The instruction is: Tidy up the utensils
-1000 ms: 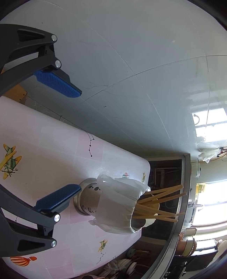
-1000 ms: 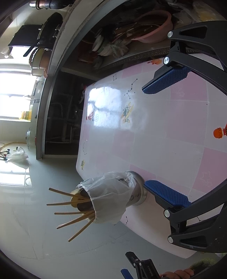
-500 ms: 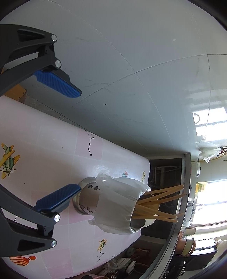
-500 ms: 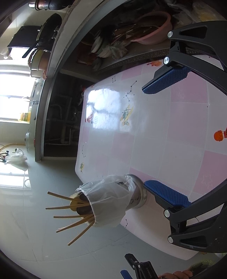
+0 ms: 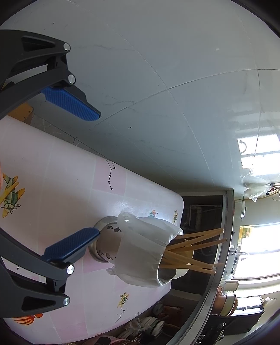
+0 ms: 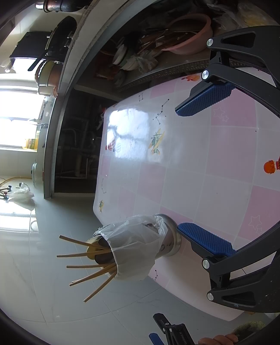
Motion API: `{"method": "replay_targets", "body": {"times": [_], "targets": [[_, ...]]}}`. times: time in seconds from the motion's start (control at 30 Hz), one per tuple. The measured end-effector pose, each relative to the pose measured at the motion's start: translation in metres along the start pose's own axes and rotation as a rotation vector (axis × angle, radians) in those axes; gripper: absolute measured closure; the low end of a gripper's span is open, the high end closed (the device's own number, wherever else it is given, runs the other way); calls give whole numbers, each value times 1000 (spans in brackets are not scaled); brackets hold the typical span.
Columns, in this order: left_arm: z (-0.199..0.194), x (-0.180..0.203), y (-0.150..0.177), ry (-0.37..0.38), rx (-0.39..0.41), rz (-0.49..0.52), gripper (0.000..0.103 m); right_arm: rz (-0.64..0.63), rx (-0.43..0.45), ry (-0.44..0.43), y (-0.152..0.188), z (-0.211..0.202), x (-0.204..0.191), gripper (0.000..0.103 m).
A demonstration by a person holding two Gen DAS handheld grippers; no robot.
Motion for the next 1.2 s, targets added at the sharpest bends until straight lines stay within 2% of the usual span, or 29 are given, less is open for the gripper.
{"method": "replay_targets", "body": {"times": [1.2], "targets": [[-3,5,0,-11,9,9,6,0,8,-2,-1,-3,-1,8]]}}
Point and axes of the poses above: each gripper's, at about its wrist camera, not at the fingertips, and z roughly the way its jaws point, x to its right, y to its underside, the point moved 5 cm from there along z, roughly the way its jaws point, and after that the axes turned 10 degrees about -x, right-handed, at the moved point
